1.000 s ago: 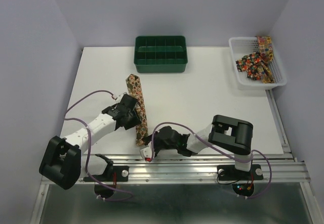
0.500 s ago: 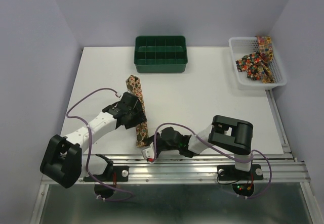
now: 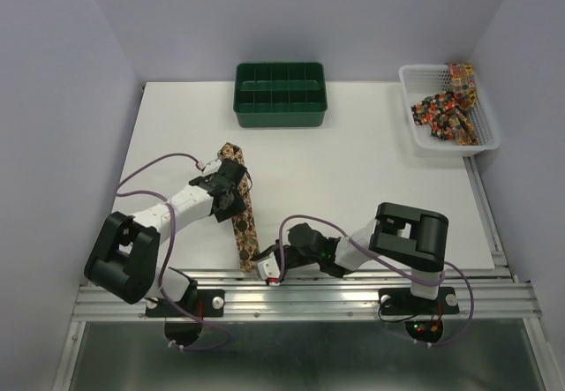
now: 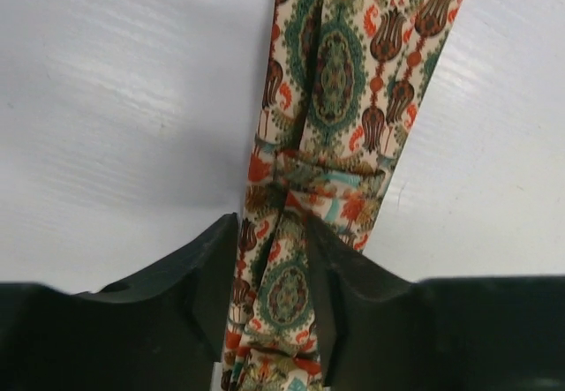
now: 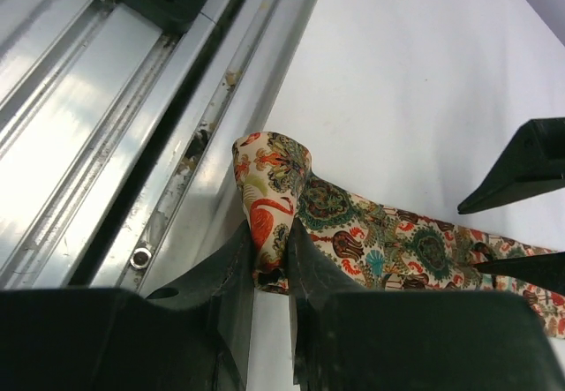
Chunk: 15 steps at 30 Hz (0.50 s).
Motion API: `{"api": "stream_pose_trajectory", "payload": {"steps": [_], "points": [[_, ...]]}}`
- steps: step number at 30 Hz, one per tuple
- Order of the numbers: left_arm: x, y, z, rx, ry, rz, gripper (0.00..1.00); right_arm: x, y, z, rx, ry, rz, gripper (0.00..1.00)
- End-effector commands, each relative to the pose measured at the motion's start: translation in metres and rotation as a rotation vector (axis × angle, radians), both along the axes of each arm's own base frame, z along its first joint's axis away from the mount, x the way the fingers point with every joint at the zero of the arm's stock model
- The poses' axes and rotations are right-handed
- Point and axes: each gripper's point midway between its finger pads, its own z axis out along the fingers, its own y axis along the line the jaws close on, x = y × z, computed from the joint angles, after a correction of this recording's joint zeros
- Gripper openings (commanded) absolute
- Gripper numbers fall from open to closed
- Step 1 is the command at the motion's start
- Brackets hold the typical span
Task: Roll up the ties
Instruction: Roll the tie
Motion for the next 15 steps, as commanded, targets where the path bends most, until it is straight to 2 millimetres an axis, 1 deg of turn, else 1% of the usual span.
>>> {"api": "stream_pose_trajectory", "payload": {"steps": [1, 2, 3, 4, 5, 9, 11, 12, 15], "points": [[0.02, 0.01, 0.002, 0.06, -0.028, 0.056, 0.45, -0.01, 0.006, 0.025, 0.084, 0.063, 0.036, 0.01], [0.02, 0.01, -0.004, 0.069, -0.013, 0.061, 0.44, -0.011, 0.007, 0.028, 0.09, 0.076, 0.037, 0.01], [0.022, 0.009, -0.004, 0.062, -0.016, 0.061, 0.43, -0.013, 0.009, 0.036, 0.111, 0.115, 0.032, 0.01], [0.021, 0.007, -0.008, 0.063, -0.008, 0.05, 0.4, -0.017, 0.007, 0.039, 0.12, 0.145, 0.043, 0.01], [0.023, 0.007, -0.008, 0.059, -0.012, 0.051, 0.39, -0.019, 0.008, 0.047, 0.142, 0.195, 0.044, 0.01], [0.024, 0.005, -0.013, 0.056, -0.012, 0.035, 0.39, -0.036, 0.002, 0.063, 0.18, 0.305, 0.127, 0.01], [0.024, 0.003, -0.014, 0.049, -0.008, 0.024, 0.38, -0.039, 0.003, 0.066, 0.174, 0.339, 0.155, 0.01], [0.025, 0.001, -0.015, 0.044, -0.011, 0.011, 0.38, -0.041, 0.004, 0.064, 0.151, 0.39, 0.154, 0.01], [0.022, 0.001, -0.019, 0.037, -0.003, 0.003, 0.37, -0.034, 0.011, 0.067, 0.114, 0.498, 0.132, 0.01]]}}
